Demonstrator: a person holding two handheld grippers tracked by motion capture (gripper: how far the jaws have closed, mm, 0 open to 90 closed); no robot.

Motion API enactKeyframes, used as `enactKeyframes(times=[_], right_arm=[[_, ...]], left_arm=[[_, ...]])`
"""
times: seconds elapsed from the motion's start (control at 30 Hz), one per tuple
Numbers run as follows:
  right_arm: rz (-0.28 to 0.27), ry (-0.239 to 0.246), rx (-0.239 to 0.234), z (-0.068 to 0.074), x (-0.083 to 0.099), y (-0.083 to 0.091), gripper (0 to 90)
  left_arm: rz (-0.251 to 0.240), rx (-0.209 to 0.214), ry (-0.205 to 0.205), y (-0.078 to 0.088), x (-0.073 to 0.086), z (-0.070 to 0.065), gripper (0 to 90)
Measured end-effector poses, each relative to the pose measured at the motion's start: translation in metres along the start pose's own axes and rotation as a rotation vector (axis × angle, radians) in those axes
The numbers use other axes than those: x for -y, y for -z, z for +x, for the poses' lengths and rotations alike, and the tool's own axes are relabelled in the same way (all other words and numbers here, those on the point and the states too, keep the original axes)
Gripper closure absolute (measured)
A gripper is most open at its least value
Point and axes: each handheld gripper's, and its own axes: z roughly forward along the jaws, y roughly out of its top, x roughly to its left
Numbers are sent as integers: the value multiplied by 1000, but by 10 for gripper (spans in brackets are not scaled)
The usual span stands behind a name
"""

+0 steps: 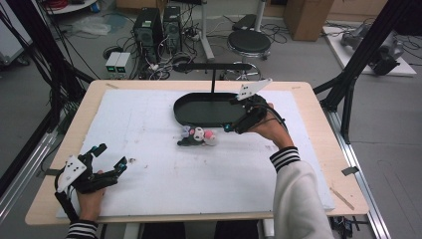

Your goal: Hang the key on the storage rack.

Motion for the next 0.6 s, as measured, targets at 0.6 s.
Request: enactKeyframes(times=[0.6], right_arm=[[188, 64, -93, -1, -4, -52, 23]], left_arm=[[6, 1, 2, 0, 0, 0, 122]])
